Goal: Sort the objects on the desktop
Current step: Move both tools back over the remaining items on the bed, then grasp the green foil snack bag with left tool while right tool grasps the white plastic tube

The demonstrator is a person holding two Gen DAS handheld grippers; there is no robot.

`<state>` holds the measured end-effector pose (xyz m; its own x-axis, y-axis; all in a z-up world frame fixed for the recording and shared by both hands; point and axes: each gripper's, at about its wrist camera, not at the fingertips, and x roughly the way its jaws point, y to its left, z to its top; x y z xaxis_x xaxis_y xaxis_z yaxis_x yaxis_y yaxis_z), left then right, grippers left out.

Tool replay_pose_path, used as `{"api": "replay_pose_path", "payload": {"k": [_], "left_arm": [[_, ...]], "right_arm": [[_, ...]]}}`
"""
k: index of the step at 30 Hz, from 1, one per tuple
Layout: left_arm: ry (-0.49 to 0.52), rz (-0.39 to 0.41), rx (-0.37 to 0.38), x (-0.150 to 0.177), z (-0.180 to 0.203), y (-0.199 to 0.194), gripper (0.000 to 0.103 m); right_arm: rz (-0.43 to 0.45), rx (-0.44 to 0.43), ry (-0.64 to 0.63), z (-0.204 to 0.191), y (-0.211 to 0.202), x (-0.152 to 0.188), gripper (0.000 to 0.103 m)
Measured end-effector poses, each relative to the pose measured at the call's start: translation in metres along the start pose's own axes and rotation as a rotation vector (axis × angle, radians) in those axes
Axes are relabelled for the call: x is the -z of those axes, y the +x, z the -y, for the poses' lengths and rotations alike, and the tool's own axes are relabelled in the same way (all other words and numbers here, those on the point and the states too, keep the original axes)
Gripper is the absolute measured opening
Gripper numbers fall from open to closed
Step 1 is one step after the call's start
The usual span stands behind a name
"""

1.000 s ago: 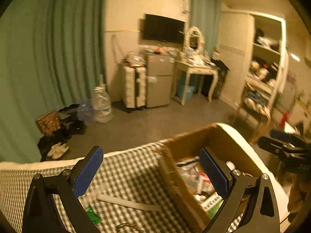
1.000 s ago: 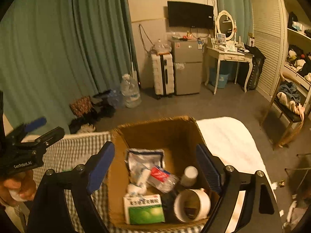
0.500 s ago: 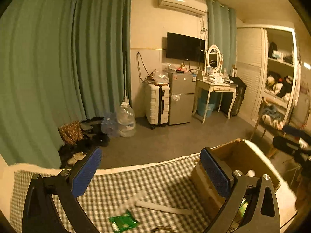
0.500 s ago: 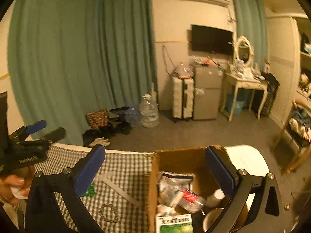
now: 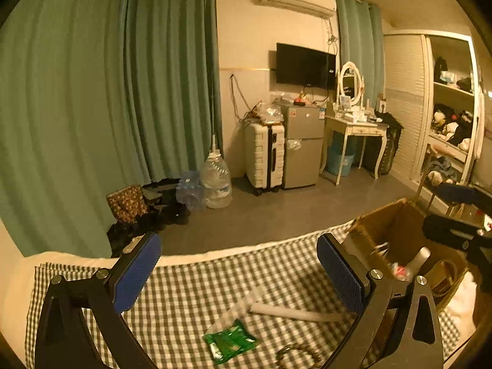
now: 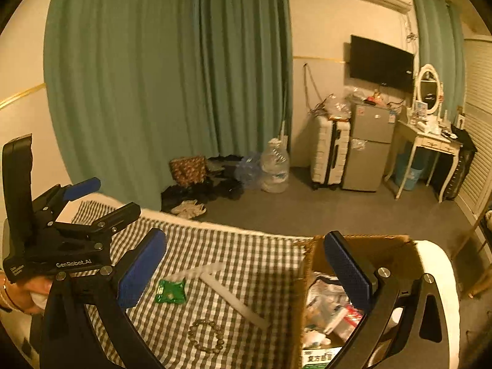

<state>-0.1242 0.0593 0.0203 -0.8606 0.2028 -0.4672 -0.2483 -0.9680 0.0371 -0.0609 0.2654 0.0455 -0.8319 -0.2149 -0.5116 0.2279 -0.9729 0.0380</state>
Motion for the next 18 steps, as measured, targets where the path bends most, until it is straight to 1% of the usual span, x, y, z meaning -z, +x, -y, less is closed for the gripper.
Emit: {"api": "replay_pose_path", "payload": {"k": [4, 10, 14, 16, 18], "left_arm": [[0.019, -0.044, -0.031, 0.024, -0.009, 0.018, 0.103], [-0.037, -0.176, -0.026, 0.068, -0.024, 0.048, 0.103], [-0.011, -0.237, -0.039, 0.100, -0.023, 0.068, 0.103], [-0.031, -0.277, -0.040, 0.116, -0.027, 0.079, 0.103], [-0.066, -0.310, -0.034, 0.127, -0.031, 0.088, 0.103]], "right_arm": [[-0.021, -0.011, -0.010, -0.007, 0.019, 0.007, 0.103], [-0.095, -0.019, -0.024, -0.027, 0.063, 0.026, 0.103], [-0.141, -0.034, -0.004, -0.037, 0.091, 0.040, 0.103], [-0.166, -0.047, 0.005, -0.042, 0.102, 0.048, 0.103], [-0.205, -0.036, 0.002, -0.047, 0.117, 0.058, 0.103]]}}
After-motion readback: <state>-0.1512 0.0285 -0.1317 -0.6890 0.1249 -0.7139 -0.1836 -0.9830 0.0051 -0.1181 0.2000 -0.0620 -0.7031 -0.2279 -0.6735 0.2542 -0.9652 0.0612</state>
